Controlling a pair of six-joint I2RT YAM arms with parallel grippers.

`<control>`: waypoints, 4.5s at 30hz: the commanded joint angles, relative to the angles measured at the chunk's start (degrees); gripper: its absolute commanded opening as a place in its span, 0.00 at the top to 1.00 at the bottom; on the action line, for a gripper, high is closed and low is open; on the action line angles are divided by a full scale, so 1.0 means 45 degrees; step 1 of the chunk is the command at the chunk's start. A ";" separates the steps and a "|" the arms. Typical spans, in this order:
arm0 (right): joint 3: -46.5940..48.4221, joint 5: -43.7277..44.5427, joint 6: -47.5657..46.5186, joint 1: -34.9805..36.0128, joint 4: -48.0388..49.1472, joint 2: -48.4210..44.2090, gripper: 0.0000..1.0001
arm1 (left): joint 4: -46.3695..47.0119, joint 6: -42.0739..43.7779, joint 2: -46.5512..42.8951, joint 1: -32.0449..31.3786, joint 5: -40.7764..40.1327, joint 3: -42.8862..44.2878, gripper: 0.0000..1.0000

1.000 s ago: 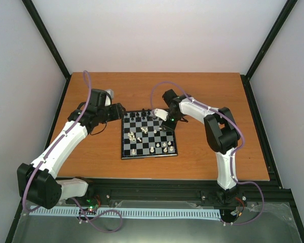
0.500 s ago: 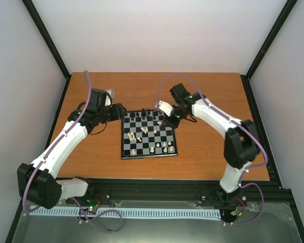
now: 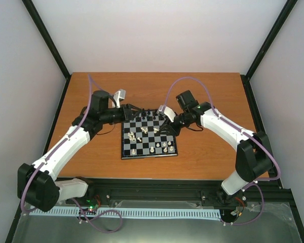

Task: Set up the chess pieces on the board

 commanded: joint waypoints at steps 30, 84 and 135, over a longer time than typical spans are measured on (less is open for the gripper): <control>0.0069 -0.1767 0.0109 -0.0178 0.0554 -0.0901 0.87 | 0.3106 -0.3217 0.1095 -0.3025 0.0531 -0.1248 0.71; -0.0606 0.0709 0.1354 -0.3604 0.1395 -0.1969 0.00 | -0.5791 0.4206 0.3486 -0.6097 -0.6873 0.3046 0.97; -0.0600 0.0327 0.1422 -0.4698 0.1135 -0.1800 0.00 | -0.4611 0.3870 0.8225 -0.8093 -0.8339 0.4018 0.86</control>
